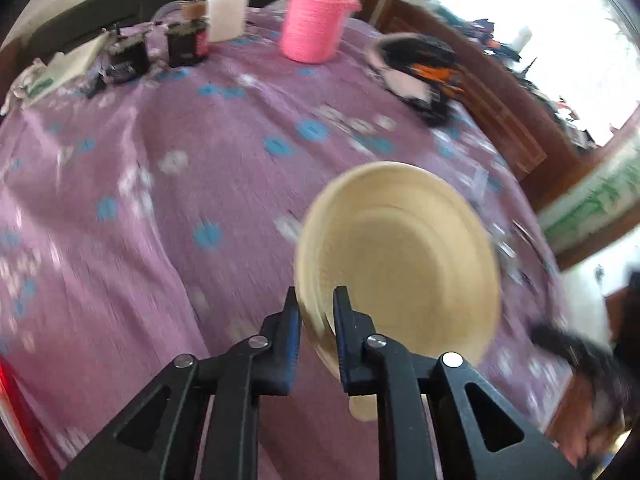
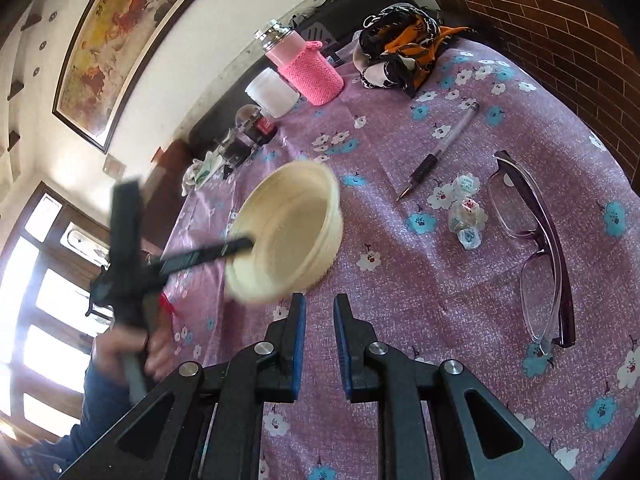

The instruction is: Organize plates and bowls

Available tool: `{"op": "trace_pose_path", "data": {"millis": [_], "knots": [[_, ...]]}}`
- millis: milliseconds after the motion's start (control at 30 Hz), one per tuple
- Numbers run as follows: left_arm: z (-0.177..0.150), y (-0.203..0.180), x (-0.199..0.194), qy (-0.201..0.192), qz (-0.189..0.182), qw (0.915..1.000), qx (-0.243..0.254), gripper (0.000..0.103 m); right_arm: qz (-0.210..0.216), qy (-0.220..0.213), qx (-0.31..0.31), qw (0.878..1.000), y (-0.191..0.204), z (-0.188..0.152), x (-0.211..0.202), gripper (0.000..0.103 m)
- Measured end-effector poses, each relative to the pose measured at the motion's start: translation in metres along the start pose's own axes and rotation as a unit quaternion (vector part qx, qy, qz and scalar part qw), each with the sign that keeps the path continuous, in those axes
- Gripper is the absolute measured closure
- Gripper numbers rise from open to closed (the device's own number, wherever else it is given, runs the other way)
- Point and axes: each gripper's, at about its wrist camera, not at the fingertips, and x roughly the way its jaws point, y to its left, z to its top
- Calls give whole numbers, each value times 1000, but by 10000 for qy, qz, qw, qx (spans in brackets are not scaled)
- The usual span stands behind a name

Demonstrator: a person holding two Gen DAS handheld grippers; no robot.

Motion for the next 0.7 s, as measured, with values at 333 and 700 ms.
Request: {"op": "trace_pose_path", "data": {"millis": [333, 700], "knots": [[-96, -61, -51, 437, -967, 9892, 1016, 47, -116, -316, 117, 9994, -5, 5, -4, 79], [-64, 2, -74, -212, -233, 9992, 253, 47, -352, 121, 305, 9988, -2, 29, 32, 70]]}}
